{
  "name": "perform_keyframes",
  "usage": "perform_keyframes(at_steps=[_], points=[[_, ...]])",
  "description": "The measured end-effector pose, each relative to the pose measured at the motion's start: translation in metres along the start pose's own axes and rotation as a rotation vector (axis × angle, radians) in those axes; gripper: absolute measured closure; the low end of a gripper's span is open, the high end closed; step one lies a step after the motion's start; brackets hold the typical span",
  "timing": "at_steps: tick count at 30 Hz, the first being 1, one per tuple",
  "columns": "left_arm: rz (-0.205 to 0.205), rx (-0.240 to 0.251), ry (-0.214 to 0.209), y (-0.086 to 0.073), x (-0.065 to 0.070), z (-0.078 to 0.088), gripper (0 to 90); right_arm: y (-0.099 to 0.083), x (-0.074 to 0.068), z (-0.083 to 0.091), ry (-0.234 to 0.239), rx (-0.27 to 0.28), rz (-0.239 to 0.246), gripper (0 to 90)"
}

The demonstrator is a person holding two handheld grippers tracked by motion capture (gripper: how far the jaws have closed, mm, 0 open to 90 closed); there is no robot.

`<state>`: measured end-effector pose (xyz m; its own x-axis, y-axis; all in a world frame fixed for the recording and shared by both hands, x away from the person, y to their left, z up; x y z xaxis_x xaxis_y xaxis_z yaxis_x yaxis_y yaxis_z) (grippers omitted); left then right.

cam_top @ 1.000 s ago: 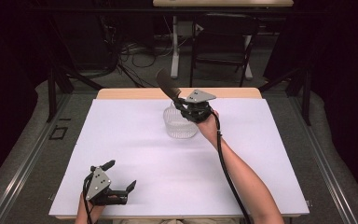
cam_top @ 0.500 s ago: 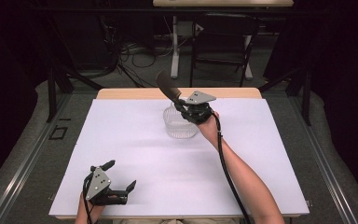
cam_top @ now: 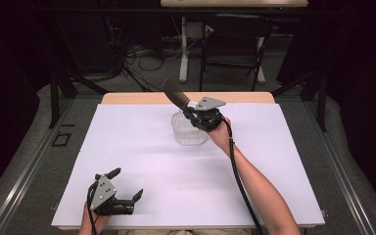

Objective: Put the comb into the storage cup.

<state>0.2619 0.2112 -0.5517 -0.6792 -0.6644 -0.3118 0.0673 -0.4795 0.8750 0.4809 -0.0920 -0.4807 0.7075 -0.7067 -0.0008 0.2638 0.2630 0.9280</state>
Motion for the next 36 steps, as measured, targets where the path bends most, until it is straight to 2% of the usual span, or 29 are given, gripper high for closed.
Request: perform_keyframes(at_steps=[27, 36], points=[[-0.001, -0.001, -0.002, 0.000, 0.000, 0.000, 0.3, -0.007, 0.002, -0.002, 0.024, -0.078, 0.011, 72.0], [-0.004, -0.006, -0.002, 0.000, 0.000, -0.001, 0.3, -0.013, 0.002, -0.002, 0.015, -0.116, 0.039, 71.9]])
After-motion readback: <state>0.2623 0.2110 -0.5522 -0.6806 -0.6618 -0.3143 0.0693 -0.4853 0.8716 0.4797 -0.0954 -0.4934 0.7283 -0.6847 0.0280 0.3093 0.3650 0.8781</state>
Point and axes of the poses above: each handheld gripper's, and its own axes: z roughly backward along the jaws, y roughly out of its top, x roughly to its right, the point moved 2 cm from there along -z, roughly forward along the jaws, and after that the axes turned 12 degrees about -z, right-handed, at the moved point
